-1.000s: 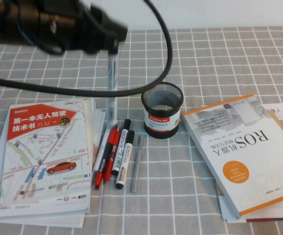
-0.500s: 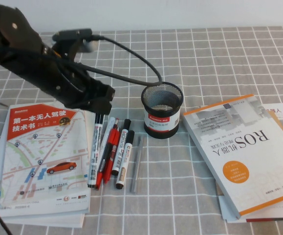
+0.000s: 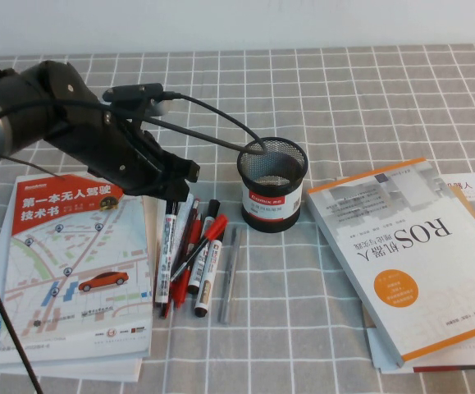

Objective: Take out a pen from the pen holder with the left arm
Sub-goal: 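Take a marker out of the pen holder and lay it on the table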

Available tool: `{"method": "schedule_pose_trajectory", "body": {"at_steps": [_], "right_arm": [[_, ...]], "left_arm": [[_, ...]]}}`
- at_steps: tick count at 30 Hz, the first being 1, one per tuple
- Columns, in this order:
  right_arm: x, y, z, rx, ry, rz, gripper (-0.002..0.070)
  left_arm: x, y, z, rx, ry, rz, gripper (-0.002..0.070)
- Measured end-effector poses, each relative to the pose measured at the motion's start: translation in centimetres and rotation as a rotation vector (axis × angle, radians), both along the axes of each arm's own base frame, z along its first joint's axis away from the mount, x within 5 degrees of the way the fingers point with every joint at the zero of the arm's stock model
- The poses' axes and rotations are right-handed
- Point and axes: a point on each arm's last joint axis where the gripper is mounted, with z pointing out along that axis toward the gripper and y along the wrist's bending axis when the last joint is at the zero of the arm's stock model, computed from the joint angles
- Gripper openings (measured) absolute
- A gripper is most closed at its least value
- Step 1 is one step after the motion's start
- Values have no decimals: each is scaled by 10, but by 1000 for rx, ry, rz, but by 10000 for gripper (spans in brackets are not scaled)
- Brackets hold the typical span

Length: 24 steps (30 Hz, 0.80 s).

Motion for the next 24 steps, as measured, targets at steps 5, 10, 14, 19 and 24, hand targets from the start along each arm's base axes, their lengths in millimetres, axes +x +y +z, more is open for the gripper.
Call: {"method": "schedule_pose_trajectory", "body": {"at_steps": [5,10,14,19,24], "right_arm": [[0,0,0,0,0,0,-13],[0,0,0,0,0,0,-13],[0,0,0,0,0,0,-13],[0,0,0,0,0,0,-13],[0,0,0,0,0,0,-13]], "left_arm": [[8,0,-4,-3,-58,26,123],[13,2,-5,-4,-87,44,301],[13,2,-5,-6,-89,46,434],[14,0,9,-10,-65,8,422],[7,4,62,-35,-155,-33,130]]}}
